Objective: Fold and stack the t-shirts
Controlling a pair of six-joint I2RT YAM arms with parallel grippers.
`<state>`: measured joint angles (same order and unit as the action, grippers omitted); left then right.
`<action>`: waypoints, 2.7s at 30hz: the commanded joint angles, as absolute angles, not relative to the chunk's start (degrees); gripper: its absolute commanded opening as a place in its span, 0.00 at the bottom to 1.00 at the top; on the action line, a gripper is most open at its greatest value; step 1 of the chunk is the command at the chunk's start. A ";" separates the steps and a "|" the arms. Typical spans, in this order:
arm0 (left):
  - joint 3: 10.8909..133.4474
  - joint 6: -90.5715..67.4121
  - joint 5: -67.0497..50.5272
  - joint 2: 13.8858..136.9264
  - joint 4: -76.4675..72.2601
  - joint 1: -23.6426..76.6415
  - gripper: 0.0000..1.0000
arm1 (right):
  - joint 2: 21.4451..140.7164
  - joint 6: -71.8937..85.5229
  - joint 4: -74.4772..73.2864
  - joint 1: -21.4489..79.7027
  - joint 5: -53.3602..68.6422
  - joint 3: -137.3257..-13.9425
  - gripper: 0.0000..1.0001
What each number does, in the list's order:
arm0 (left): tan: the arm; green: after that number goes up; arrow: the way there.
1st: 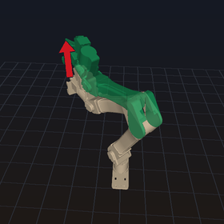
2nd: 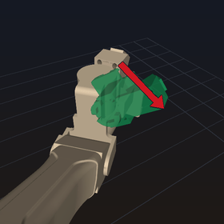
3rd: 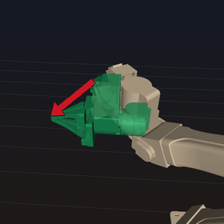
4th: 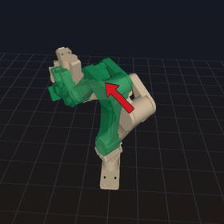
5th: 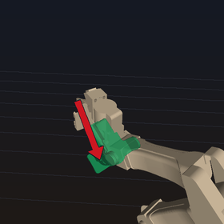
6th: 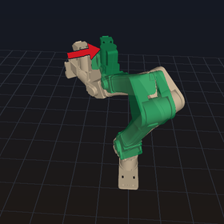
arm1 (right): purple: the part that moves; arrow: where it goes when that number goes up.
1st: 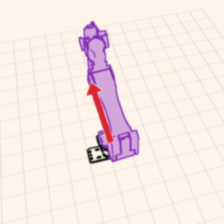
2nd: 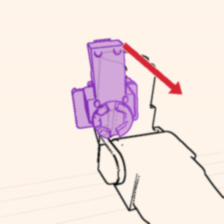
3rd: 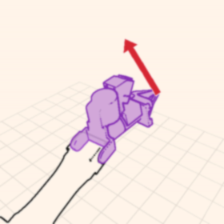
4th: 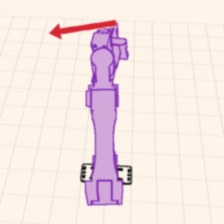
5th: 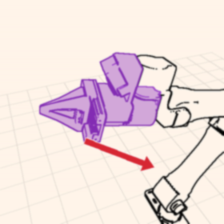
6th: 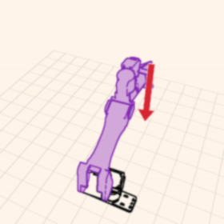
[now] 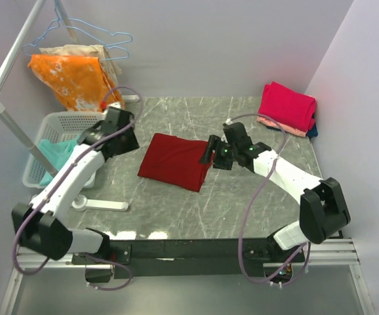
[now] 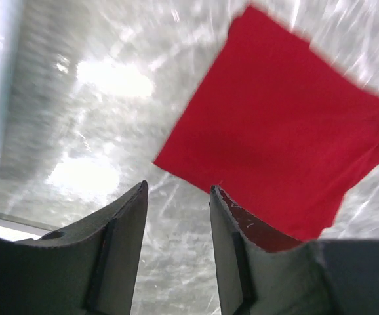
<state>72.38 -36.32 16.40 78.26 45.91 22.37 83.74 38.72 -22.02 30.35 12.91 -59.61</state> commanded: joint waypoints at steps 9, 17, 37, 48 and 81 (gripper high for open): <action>70.67 -31.29 0.98 71.10 42.90 14.86 0.51 | 92.80 39.99 -3.53 25.67 18.54 -48.43 0.78; 68.38 -30.06 -5.97 70.05 41.92 10.81 0.50 | 103.70 47.18 10.98 25.40 21.53 -45.18 0.77; 67.41 -30.41 -8.70 70.40 41.40 9.49 0.50 | 105.21 39.83 -4.62 25.23 14.52 -60.27 0.00; 68.03 -30.14 -8.61 70.31 41.57 9.40 0.49 | 102.99 27.96 -32.67 18.55 -5.00 -79.79 0.00; 70.66 -29.44 -7.65 72.77 43.24 9.32 0.49 | 114.78 17.93 -55.71 -15.02 -29.88 -92.54 0.00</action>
